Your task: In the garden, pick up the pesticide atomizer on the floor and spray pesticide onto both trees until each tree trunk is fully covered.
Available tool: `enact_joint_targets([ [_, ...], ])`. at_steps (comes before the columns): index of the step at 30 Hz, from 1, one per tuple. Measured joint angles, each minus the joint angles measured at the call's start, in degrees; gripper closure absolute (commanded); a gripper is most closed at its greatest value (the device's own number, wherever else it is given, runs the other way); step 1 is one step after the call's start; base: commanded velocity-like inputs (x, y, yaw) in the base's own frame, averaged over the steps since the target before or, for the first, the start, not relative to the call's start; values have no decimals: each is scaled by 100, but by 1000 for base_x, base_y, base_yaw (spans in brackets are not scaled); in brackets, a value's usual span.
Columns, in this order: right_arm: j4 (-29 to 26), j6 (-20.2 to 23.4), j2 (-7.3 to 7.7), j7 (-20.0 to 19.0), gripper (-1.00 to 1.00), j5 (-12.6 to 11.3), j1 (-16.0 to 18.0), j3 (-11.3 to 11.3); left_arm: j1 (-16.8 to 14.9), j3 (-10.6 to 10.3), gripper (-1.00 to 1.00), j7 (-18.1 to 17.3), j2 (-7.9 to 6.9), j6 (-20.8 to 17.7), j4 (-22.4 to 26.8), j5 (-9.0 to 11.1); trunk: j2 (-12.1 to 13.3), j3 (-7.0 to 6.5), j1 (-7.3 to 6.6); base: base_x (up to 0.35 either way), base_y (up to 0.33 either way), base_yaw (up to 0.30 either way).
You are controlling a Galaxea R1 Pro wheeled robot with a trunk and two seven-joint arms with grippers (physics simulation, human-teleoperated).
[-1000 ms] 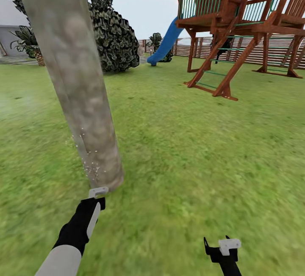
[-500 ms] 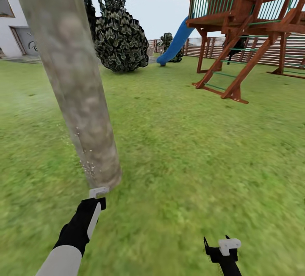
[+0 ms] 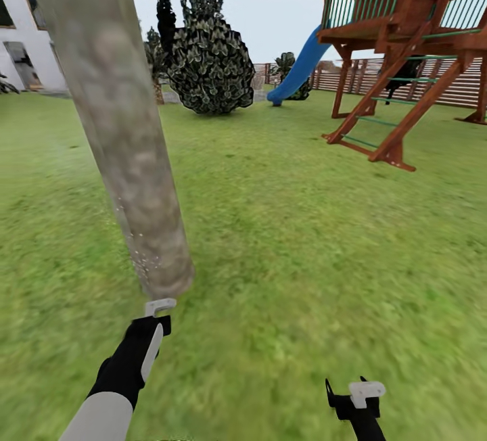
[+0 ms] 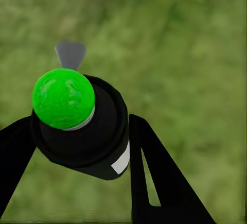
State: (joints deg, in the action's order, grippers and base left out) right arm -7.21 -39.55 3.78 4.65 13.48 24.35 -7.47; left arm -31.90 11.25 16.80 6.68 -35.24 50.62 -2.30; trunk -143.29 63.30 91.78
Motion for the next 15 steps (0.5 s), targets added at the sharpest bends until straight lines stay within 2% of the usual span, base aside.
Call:
enact_joint_targets([
  [3,0,0,0,-1,-100,-2,0,0,0,0,100,0,0,0,0,1,0,0,0,99,-276,234],
  [15,0,0,0,0,-100,-2,0,0,0,0,100,0,0,0,0,0,0,0,0,116,-276,19],
])
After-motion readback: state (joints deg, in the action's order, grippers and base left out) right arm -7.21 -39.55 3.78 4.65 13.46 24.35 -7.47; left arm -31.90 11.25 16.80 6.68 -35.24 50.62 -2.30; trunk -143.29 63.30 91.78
